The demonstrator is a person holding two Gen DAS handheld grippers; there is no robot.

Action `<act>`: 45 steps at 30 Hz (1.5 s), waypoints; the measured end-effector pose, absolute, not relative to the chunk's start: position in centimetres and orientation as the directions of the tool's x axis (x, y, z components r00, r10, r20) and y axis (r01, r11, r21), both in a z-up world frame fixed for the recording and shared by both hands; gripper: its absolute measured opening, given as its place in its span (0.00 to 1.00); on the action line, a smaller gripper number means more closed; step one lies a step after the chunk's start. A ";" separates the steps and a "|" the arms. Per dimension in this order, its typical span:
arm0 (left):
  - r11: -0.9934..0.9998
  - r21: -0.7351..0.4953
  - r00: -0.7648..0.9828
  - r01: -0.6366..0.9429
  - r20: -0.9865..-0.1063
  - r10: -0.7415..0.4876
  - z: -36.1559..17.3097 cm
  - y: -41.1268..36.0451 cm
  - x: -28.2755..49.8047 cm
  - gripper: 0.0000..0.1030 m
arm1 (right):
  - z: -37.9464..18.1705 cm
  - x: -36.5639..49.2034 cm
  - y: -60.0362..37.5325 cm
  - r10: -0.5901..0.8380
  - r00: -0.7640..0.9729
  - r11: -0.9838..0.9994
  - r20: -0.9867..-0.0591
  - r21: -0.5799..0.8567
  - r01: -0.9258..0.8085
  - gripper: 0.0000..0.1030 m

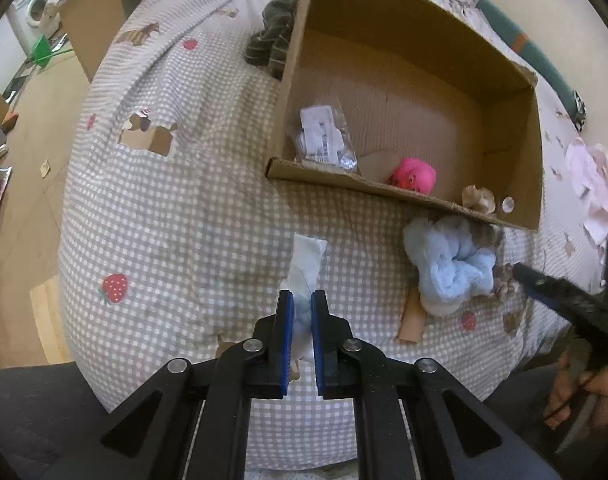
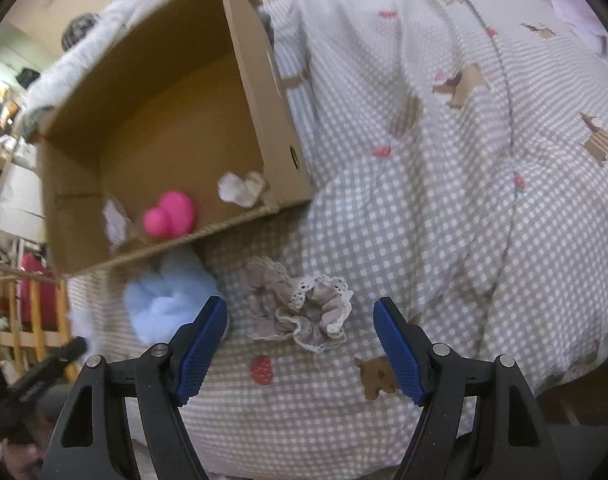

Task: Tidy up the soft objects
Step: 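Grasp the lace-trimmed scrunchie with the right gripper while the left holds the cotton pad, then carry the cotton pad and lace scrunchie into the box and open both grippers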

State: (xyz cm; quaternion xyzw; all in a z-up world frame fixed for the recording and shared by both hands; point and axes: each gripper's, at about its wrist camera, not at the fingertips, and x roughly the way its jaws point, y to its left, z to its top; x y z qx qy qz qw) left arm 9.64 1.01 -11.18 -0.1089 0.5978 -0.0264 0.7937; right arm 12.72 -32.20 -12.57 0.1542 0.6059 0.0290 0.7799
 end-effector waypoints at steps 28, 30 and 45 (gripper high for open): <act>0.981 -0.170 0.334 -0.089 -0.933 -0.131 -9.9 1.2 9.7 0.08 | -10.6 10.9 -30.4 0.170 0.352 0.977 -0.921 0.204 0.061 0.10; 0.984 -0.158 0.342 -0.082 -0.932 -0.121 -9.7 1.1 9.5 0.08 | -10.0 10.4 -30.0 0.177 0.368 0.977 -0.913 0.208 0.045 0.10; 0.985 -0.138 0.370 -0.104 -0.925 -0.090 -8.9 1.9 8.8 0.08 | -6.9 9.0 -31.2 0.258 0.455 0.961 -0.852 0.276 -0.028 0.10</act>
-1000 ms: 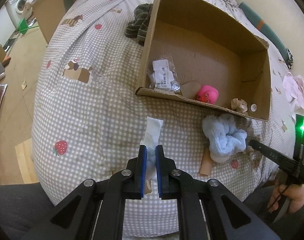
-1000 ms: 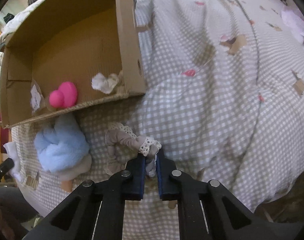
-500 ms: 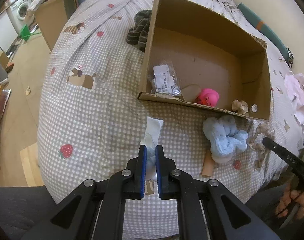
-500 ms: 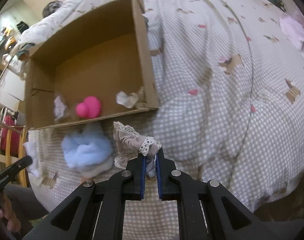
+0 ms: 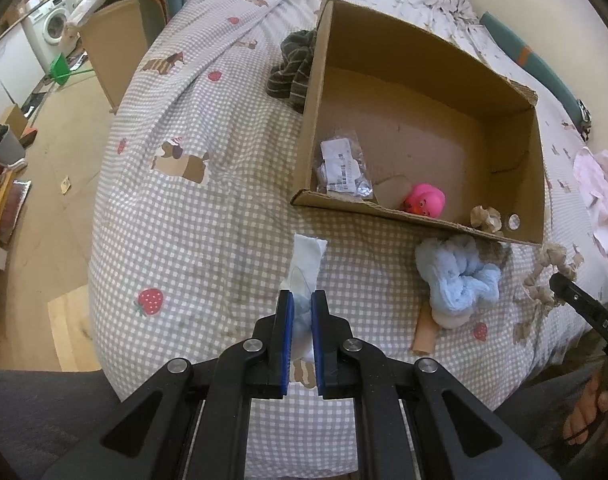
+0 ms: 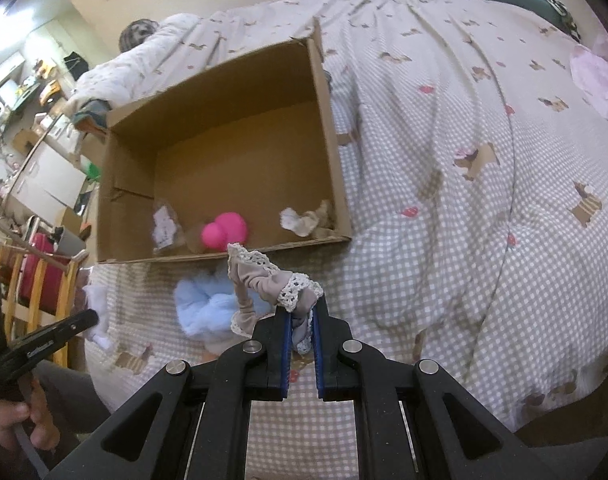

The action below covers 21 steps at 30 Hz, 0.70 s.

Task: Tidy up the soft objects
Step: 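Carry the cotton pad and lace scrunchie into the box and open both grippers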

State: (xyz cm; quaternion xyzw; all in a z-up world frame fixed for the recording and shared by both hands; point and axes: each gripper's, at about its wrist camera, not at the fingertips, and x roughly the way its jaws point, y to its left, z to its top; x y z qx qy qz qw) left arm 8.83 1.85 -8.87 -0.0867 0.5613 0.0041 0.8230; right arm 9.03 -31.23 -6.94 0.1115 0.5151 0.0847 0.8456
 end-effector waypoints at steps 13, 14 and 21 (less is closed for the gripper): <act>0.994 -0.107 0.475 -0.039 -0.877 -0.076 -5.5 0.6 7.5 0.08 | -5.1 6.9 -29.3 0.330 0.497 0.941 -0.802 0.319 -0.109 0.10; 0.994 -0.105 0.483 -0.034 -0.872 -0.076 -5.2 0.5 7.4 0.08 | -4.9 6.7 -29.2 0.336 0.505 0.939 -0.795 0.325 -0.112 0.10; 0.995 -0.098 0.558 -0.017 -0.827 -0.071 -1.2 0.4 8.2 0.08 | -3.0 6.7 -28.9 0.369 0.546 0.924 -0.752 0.357 -0.133 0.10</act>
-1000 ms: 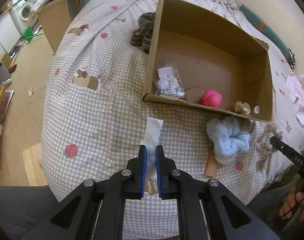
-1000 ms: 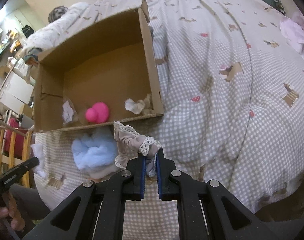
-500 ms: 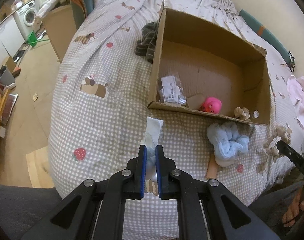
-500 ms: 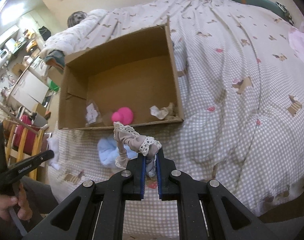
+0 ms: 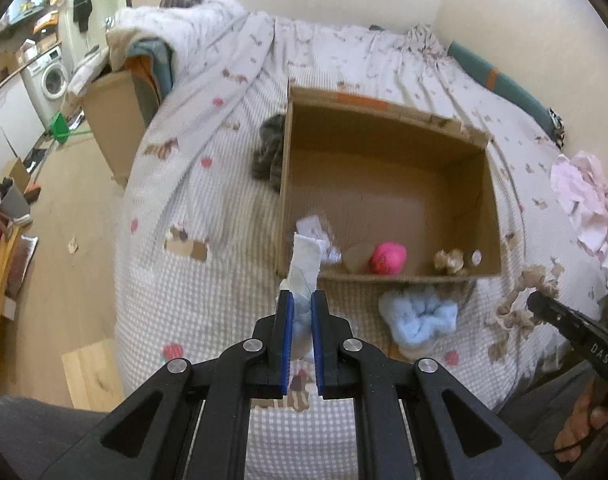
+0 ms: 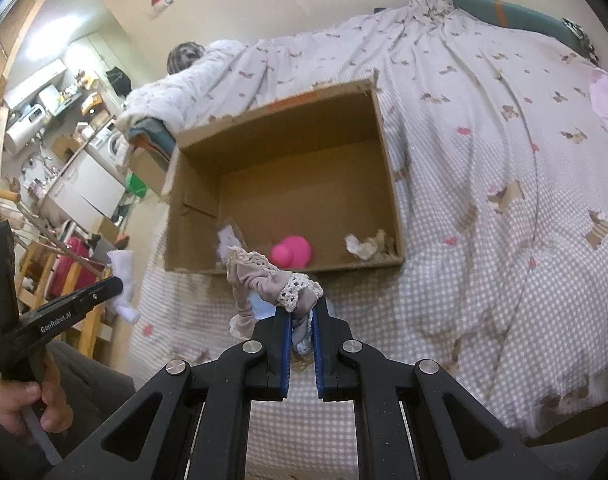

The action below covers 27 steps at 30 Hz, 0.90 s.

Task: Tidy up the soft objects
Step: 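Carry the cotton pad and lace scrunchie into the box and open both grippers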

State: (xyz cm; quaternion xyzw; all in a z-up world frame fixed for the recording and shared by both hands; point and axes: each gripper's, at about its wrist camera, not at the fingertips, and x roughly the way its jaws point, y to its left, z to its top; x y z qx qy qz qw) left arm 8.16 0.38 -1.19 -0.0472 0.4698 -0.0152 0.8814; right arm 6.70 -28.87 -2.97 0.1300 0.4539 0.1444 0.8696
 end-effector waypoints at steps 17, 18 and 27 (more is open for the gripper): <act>0.997 -0.068 0.627 0.035 -0.776 -0.075 2.3 -1.3 15.0 0.08 | 0.8 13.0 -28.5 0.384 0.607 0.918 -0.696 0.356 -0.172 0.10; 0.997 -0.068 0.629 0.034 -0.774 -0.074 2.1 -1.3 15.4 0.08 | 0.5 13.5 -28.5 0.377 0.606 0.922 -0.701 0.349 -0.170 0.10; 0.998 -0.056 0.619 0.041 -0.783 -0.069 -0.7 -2.8 19.0 0.08 | -4.6 16.0 -29.2 0.329 0.538 0.934 -0.777 0.350 -0.065 0.10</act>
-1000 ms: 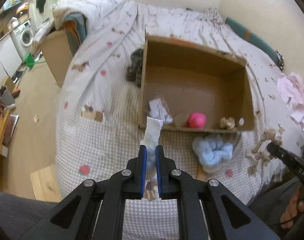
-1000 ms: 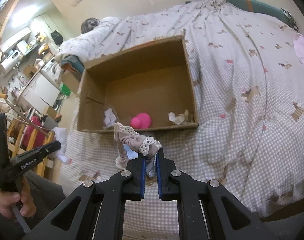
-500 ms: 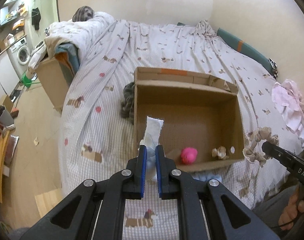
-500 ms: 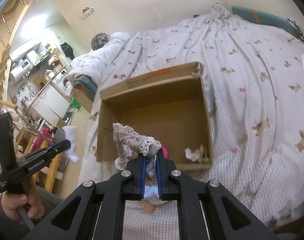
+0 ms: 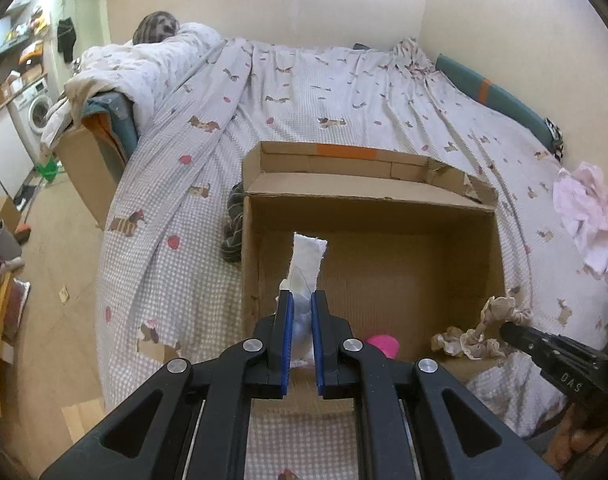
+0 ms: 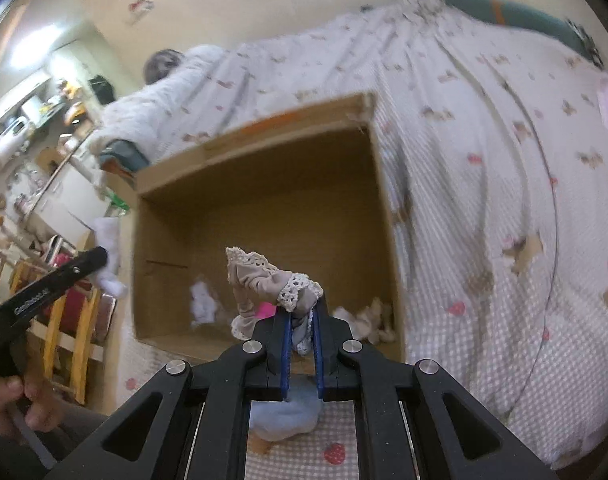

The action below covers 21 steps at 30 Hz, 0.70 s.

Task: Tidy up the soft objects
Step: 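Carry the cotton pad and lace scrunchie into the box and open both grippers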

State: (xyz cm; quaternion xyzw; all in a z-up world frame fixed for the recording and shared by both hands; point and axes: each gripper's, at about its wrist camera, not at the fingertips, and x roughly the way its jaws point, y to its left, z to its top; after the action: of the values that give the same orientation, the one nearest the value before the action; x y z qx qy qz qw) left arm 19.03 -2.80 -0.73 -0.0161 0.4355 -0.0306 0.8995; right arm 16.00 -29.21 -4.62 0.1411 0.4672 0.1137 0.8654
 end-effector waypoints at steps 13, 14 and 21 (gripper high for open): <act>0.995 -0.077 0.568 0.060 -0.817 -0.097 -4.7 -3.6 19.9 0.08 | -7.1 17.3 -28.4 0.298 0.468 0.950 -0.832 0.306 -0.060 0.10; 0.996 -0.073 0.563 0.058 -0.821 -0.093 -5.0 -3.7 20.0 0.08 | -7.2 17.4 -28.2 0.296 0.465 0.951 -0.834 0.302 -0.064 0.10; 0.996 -0.060 0.549 0.064 -0.831 -0.085 -6.1 -4.4 20.0 0.09 | -7.6 17.5 -27.3 0.288 0.449 0.956 -0.846 0.279 -0.087 0.11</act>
State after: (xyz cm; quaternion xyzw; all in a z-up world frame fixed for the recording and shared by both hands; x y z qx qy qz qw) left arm 20.02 -4.35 -6.13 -0.0115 0.4728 -0.0424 0.8801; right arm 17.54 -27.28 -7.61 0.0977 0.5131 0.1110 0.8455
